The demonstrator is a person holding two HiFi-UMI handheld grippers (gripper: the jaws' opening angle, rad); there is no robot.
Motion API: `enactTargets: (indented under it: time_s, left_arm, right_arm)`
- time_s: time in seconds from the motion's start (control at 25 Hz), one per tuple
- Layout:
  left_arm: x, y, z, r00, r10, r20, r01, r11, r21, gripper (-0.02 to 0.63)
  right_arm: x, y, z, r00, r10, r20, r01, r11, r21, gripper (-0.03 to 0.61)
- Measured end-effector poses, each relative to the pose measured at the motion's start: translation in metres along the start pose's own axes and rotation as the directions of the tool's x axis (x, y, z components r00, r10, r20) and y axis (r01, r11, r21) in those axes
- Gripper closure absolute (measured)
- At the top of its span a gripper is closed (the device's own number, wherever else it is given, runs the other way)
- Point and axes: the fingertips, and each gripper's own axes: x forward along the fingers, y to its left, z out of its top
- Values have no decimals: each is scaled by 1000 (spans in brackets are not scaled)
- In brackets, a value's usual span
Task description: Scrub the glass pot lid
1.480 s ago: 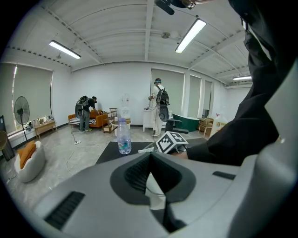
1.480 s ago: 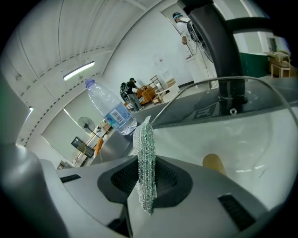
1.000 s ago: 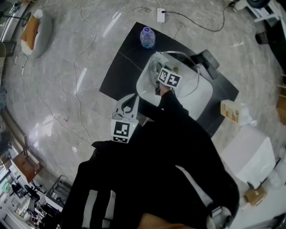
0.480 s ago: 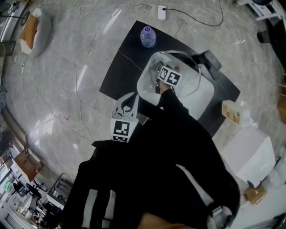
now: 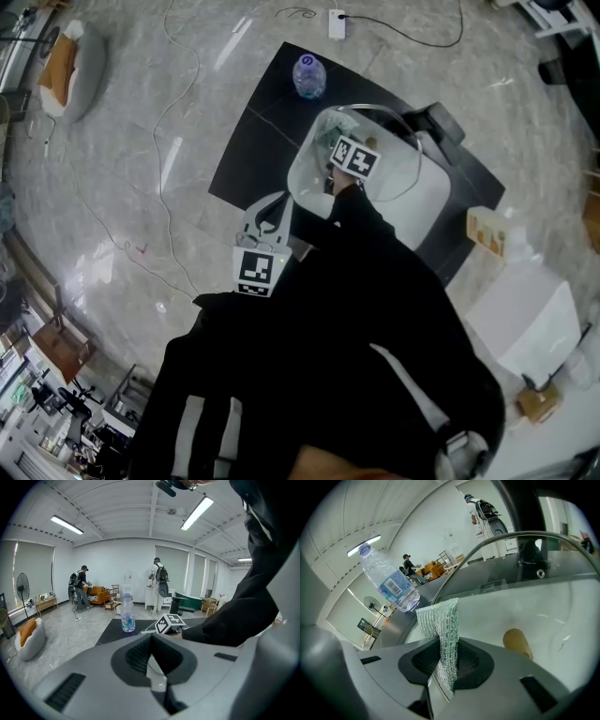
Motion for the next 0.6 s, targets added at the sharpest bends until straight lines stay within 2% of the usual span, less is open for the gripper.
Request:
enactTargets:
  time_s: [0.6]
  left_arm:
    - [0, -4, 2, 1000, -28, 8, 27, 1000, 14, 611]
  right_arm:
    - [-8, -15, 0, 998, -64, -4, 64, 998, 16, 511]
